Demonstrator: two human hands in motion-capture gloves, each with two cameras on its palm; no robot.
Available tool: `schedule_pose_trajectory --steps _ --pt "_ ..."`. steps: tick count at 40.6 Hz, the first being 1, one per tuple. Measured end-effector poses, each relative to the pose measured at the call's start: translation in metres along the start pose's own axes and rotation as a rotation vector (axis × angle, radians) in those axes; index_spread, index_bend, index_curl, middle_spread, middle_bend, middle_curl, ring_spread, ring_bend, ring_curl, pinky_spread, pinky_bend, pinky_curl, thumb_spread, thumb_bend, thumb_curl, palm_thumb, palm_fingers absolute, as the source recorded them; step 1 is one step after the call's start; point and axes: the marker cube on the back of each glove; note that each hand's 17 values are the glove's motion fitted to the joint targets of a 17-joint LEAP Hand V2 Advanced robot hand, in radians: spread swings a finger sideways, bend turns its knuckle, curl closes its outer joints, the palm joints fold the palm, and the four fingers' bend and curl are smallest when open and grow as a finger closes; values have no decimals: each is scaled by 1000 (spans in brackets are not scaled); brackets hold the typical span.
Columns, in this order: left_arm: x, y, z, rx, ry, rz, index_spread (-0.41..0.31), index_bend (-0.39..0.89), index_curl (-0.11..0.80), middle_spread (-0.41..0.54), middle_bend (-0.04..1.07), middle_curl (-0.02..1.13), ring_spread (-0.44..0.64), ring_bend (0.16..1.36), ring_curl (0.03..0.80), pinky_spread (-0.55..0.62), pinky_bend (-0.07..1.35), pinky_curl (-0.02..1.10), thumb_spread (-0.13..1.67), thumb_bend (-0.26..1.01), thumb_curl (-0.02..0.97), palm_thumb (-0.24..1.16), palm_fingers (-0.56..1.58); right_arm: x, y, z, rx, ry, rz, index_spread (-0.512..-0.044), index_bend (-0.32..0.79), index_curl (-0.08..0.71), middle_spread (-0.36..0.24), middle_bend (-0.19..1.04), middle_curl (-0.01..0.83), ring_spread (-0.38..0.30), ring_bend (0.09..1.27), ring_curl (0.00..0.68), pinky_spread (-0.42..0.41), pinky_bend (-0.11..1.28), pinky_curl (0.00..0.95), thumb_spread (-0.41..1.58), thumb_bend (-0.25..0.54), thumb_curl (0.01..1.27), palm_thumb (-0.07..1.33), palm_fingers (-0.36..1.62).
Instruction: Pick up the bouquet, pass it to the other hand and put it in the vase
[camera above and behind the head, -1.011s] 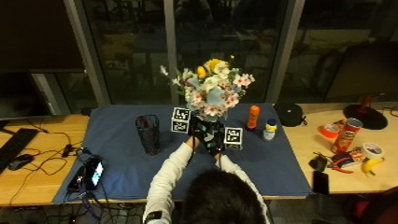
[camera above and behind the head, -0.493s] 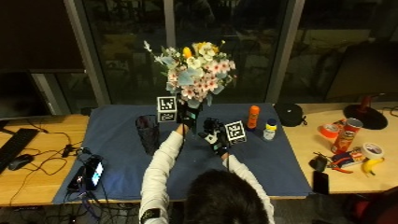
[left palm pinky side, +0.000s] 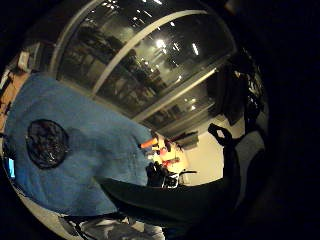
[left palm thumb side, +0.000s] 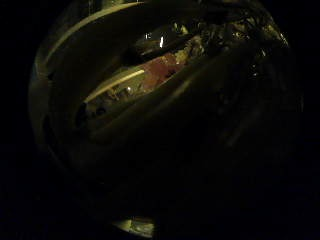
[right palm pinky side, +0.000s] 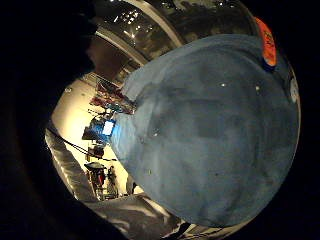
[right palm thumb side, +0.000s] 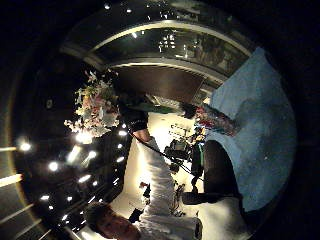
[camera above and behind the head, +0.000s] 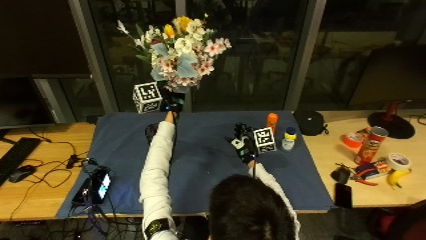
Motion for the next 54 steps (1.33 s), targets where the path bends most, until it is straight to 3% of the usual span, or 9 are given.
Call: schedule_pose_trajectory --steps 28,38,40,41,42,43,44,49,54 --pt "-65 -57 -69 182 -114 -33 -362 565 587 -344 796 586 -370 859 501 -386 691 510 292 -34 776 820 1377 41 7 -17 -34 37 98 -319 189 333 -34 155 322 -61 470 327 63 521 327 961 -21 522 788 409" --pt "-133 -40 -85 45 -126 -147 -352 531 586 -342 780 579 -369 846 497 -390 712 517 330 -54 778 786 1346 45 8 -13 -101 -14 55 -320 176 349 -34 146 302 -58 429 320 117 519 332 968 -20 531 802 450" --pt "-172 -18 -96 -96 -157 -251 -334 461 566 -335 744 571 -360 818 488 -391 723 513 374 -72 760 741 1257 51 9 -15 -125 -6 84 -319 172 350 -34 144 298 -58 423 320 126 525 334 969 -21 533 802 454" --pt "-195 -6 -103 -175 -175 -304 -297 335 527 -314 714 563 -338 762 468 -366 649 484 489 -99 728 670 961 55 9 -16 -133 0 96 -316 170 350 -34 143 296 -55 423 320 136 530 335 976 -17 534 807 457" --pt "-218 6 -109 -244 -196 -349 -214 154 484 -209 587 534 -174 657 457 -163 464 450 568 -129 692 582 -44 59 10 -18 -138 5 103 -314 170 351 -28 138 293 -52 419 320 140 536 338 979 -19 535 806 456" --pt "-237 19 -116 -297 -218 -379 -176 155 526 -117 577 629 -107 716 593 -75 563 580 605 -119 672 552 -311 63 10 -19 -142 8 105 -310 172 352 -28 138 291 -48 415 320 144 539 339 983 -18 536 807 452" --pt "-250 34 -124 -331 -241 -396 -139 126 502 -49 500 615 -43 696 579 -16 559 579 640 -102 657 538 -422 68 11 -20 -142 12 102 -308 172 354 -27 139 290 -47 414 321 147 541 341 985 -17 537 809 452" --pt "-250 106 -157 -402 -277 -436 -27 33 375 176 218 404 196 547 382 210 410 407 749 -41 601 536 -375 101 8 -22 -138 52 43 -293 190 364 -19 137 281 -42 405 321 163 527 341 989 -13 544 826 459" --pt "-250 122 -167 -466 -216 -374 30 11 293 302 149 314 335 490 311 343 357 345 824 -13 568 594 -323 119 6 -21 -180 51 26 -280 195 377 -16 137 272 -32 391 320 178 511 340 995 -12 552 843 463"
